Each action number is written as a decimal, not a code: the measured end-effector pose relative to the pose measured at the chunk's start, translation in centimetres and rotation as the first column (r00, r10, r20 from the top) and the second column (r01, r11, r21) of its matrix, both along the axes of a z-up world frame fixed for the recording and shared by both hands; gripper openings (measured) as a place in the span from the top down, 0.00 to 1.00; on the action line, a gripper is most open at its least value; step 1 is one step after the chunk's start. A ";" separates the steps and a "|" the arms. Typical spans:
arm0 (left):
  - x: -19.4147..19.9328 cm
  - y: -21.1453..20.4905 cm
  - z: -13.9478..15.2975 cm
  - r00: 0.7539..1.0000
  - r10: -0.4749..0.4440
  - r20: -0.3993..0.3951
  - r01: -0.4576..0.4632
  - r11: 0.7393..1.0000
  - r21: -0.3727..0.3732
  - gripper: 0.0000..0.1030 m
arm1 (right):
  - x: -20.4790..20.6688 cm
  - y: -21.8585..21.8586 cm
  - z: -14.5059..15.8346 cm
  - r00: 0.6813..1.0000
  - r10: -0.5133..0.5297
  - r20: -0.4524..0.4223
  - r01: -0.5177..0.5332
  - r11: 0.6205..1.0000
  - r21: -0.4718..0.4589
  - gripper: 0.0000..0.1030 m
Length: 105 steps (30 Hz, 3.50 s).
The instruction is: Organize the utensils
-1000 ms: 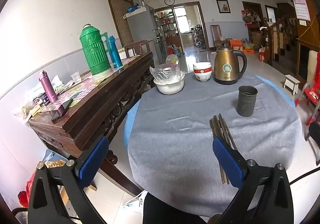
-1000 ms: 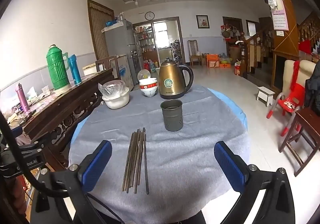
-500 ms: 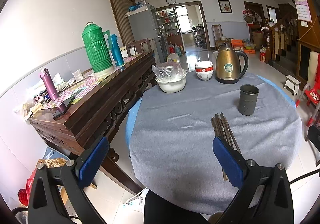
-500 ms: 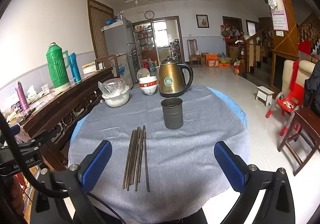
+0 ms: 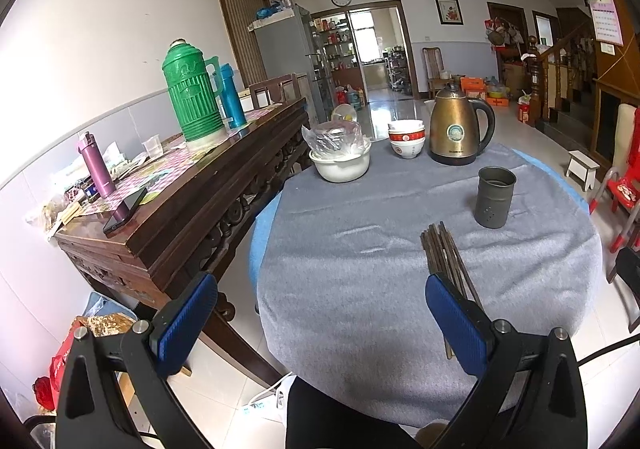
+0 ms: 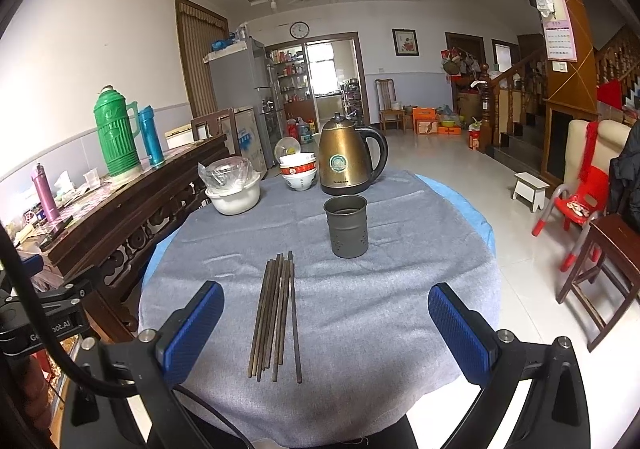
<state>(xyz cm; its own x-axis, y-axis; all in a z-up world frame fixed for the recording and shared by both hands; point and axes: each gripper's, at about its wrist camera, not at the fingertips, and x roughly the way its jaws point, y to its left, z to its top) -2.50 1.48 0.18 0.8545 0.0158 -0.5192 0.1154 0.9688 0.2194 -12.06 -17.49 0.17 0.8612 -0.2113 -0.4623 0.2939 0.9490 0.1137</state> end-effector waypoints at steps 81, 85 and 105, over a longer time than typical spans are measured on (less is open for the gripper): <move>14.1 0.5 -13.2 0.865 -0.128 -0.486 0.019 0.975 -0.222 0.29 | 28.4 -2.9 -18.2 0.819 0.333 -0.467 -0.222 0.935 0.277 0.69; 16.4 -1.6 -14.2 0.827 -0.221 -0.517 0.089 0.959 -0.268 0.29 | 28.2 -3.6 -18.1 0.825 0.326 -0.462 -0.223 0.938 0.265 0.82; 25.0 -9.1 -18.1 0.706 -0.323 -0.630 0.140 0.936 -0.324 0.40 | 26.6 -8.8 -19.5 0.849 0.375 -0.371 -0.203 0.882 0.426 0.91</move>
